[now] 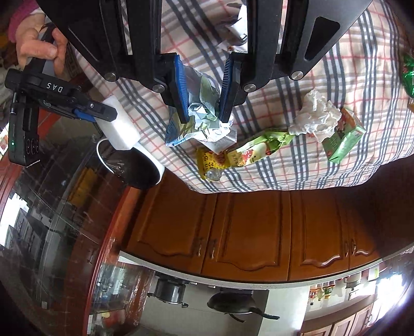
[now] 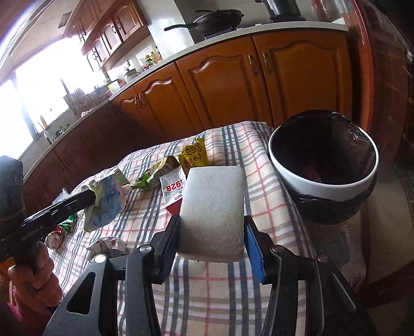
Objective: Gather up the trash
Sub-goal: 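Carry the wrapper and foam block over the trash bin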
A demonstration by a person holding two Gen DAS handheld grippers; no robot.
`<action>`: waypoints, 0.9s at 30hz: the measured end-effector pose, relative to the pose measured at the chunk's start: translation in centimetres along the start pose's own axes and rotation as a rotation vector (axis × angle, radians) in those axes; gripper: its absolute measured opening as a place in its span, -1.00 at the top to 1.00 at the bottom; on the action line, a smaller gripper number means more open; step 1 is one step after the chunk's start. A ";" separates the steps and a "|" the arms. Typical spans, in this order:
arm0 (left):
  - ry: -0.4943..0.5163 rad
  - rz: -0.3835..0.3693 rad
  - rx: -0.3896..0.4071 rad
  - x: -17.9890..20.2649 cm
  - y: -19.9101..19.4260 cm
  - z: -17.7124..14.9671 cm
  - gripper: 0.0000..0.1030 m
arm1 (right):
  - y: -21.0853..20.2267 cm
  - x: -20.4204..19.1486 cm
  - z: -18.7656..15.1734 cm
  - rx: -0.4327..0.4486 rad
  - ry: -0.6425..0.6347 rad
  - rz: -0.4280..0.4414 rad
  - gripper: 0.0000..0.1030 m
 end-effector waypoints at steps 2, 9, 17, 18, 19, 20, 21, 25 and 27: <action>0.009 -0.009 -0.006 0.7 0.7 0.1 0.57 | -0.2 0.6 0.3 0.008 0.009 -0.009 0.05; 0.042 -0.044 -0.019 3.6 3.6 0.8 0.57 | -1.5 3.4 1.6 0.042 0.034 -0.057 0.05; 0.070 -0.093 -0.045 6.8 8.0 1.9 0.57 | -2.3 7.8 3.7 0.076 0.060 -0.127 0.05; 0.072 -0.096 -0.049 7.0 8.7 2.0 0.57 | -2.3 8.4 4.0 0.079 0.065 -0.136 0.05; 0.075 -0.103 -0.051 7.4 9.3 2.2 0.57 | -2.4 8.9 4.1 0.081 0.069 -0.143 0.05; 0.079 -0.107 -0.053 7.7 9.9 2.3 0.57 | -2.4 9.4 4.4 0.083 0.073 -0.151 0.05; 0.084 -0.109 -0.054 8.0 10.5 2.5 0.57 | -2.5 9.9 4.6 0.086 0.077 -0.157 0.05; 0.088 -0.123 -0.064 9.1 13.0 3.2 0.57 | -2.4 11.2 5.3 0.093 0.086 -0.179 0.05; 0.090 -0.127 -0.068 9.6 14.2 3.6 0.57 | -2.3 11.9 5.6 0.093 0.089 -0.186 0.05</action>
Point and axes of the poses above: each gripper's, at about its wrist camera, not at the fingertips, and y roughly the way its jaws point, x to its right, z to its top, the point moved 5 cm from there along y, roughly the way its jaws point, and after that the axes turned 14 degrees about x, right-handed, at the moved point
